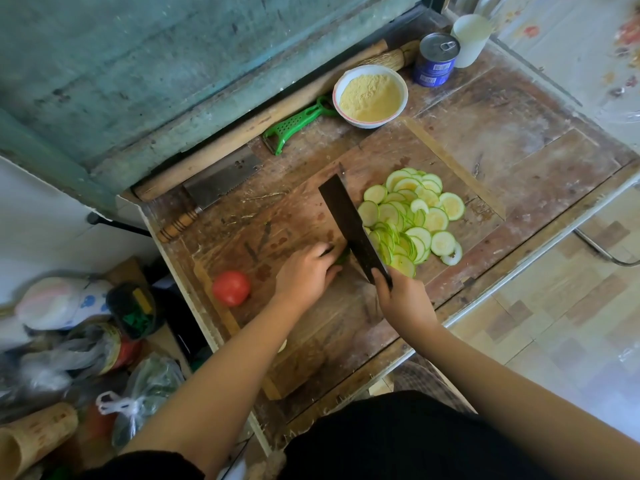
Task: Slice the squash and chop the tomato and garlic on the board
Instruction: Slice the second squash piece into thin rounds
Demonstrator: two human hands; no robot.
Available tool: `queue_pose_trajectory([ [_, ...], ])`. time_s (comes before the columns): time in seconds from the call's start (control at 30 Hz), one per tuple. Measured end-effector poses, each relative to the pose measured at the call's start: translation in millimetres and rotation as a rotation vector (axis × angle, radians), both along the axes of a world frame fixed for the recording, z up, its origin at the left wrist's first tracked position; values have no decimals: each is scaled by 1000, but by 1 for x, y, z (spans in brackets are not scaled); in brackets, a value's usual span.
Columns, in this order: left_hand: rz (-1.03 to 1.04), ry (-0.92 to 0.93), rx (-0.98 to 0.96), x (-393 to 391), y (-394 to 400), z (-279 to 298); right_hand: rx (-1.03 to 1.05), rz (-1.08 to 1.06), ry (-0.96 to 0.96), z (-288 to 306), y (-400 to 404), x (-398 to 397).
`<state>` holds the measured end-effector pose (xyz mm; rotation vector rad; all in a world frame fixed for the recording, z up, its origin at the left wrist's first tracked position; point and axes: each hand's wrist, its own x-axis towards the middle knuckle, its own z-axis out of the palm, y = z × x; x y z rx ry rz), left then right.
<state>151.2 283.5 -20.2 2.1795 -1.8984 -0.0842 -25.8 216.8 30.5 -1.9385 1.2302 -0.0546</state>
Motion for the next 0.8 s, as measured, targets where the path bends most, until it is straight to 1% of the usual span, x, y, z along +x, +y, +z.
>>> queue_pose_trajectory([
  [0.13,-1,-10,-48,-1,0,-1,-8,13,4,1,-4,0],
  [0.2,-2,-4,-42,-1,0,-2,-3,22,21,3,-5,1],
  [0.3,6,-13,-28,0,0,-3,23,76,118,8,-17,16],
  [0.37,22,15,-31,-1,0,-4,34,113,202,9,-28,30],
  [0.4,32,31,-28,-1,0,-5,40,115,213,9,-31,34],
  [0.47,38,42,-36,-1,0,-5,35,96,188,7,-28,32],
  [0.63,22,-12,-77,-3,2,-4,12,48,140,14,-3,7],
  [0.8,8,-18,-92,-1,1,-6,-14,25,116,23,-9,4],
])
